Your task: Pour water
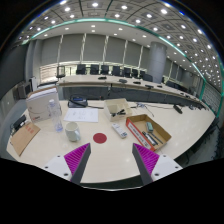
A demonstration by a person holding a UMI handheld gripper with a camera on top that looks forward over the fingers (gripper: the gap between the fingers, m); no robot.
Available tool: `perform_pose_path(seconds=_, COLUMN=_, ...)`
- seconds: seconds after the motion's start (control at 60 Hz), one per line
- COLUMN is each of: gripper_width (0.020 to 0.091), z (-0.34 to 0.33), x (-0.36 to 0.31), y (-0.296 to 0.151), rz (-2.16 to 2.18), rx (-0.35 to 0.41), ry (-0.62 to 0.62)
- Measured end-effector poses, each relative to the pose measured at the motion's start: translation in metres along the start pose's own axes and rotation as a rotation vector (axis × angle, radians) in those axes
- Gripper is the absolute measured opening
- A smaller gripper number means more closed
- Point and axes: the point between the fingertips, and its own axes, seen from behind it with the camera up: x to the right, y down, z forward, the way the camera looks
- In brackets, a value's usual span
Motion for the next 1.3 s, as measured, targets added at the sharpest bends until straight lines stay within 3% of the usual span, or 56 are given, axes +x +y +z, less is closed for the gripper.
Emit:
perform_pose_path(seconds=0.133, gripper_width=0.0859, z=0.003, x=-0.018, y=0.005, rz=-0.038, rx=-0.022, ry=-0.031)
perform_pose_path(seconds=0.417, gripper_width=0.0859, z=0.025, x=-0.15, y=0.014, rz=-0.064, rx=-0.034, ry=-0.121)
perform_pose_path(seconds=0.583, gripper_width=0.0861, z=0.053, x=-0.241, y=-0.001, rz=-0.021, rx=0.026, ry=-0.189)
perform_pose_path(seconds=0.9, gripper_width=0.0861, z=0.186, x=-0.354, y=-0.039, rz=0.015, rx=0.164, ry=-0.184)
perform_pose_path(seconds=1.167, gripper_width=0.086, z=0.295, x=-0.389, y=-0.051, rz=0.044, rx=0.205, ry=-0.132)
perform_pose_path(seconds=1.267, gripper_width=0.0813, z=0.324, x=-0.388, y=-0.05, rz=0.092, rx=0.203, ry=-0.098)
perform_pose_path(seconds=1.3, gripper_width=0.0755, z=0.331, x=-0.389, y=-0.051, rz=0.102, rx=0.208, ry=-0.096)
